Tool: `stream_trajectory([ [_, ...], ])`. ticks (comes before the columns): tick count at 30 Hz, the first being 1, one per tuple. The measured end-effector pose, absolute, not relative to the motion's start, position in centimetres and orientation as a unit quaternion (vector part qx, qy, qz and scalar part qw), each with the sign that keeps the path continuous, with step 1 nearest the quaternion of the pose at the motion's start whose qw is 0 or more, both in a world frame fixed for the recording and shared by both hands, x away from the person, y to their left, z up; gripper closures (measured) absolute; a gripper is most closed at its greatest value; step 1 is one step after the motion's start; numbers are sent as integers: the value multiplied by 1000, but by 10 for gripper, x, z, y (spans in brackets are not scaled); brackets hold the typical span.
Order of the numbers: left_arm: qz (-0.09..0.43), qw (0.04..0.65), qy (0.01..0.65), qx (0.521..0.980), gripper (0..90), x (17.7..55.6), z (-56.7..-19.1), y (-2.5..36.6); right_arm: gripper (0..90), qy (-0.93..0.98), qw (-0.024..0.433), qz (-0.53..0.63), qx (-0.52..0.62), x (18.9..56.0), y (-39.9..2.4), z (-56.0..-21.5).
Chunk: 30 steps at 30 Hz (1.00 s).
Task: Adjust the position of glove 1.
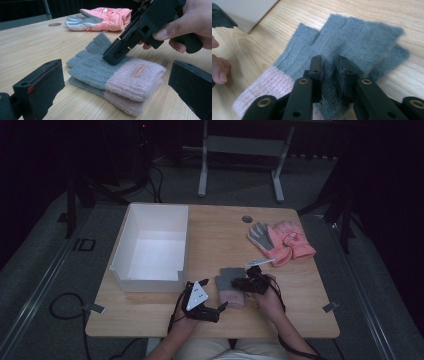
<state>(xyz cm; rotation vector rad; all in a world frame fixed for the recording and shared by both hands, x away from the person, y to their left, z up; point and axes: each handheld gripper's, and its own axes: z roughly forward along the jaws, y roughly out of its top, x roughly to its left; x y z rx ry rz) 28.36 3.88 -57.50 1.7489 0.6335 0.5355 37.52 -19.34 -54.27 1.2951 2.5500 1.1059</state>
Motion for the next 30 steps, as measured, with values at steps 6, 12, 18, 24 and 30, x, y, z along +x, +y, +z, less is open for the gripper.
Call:
stream_trajectory([
  [6, 214, 569, 239, 757, 0, 282, -562, 40, 677, 828, 60, 375, 413, 373, -209, -523],
  [12, 197, 538, 217, 791, 36, 286, -551, 38, 656, 817, 79, 384, 423, 377, -233, -508],
  [18, 187, 470, 175, 845, 39, 289, -550, 20, 655, 811, 79, 387, 432, 379, -245, -510],
  [24, 181, 446, 111, 869, 136, 289, -551, 3, 656, 808, 75, 381, 443, 386, -247, -514],
  [30, 188, 408, 68, 891, 273, 298, -556, -4, 643, 803, 77, 367, 463, 398, -241, -520],
])
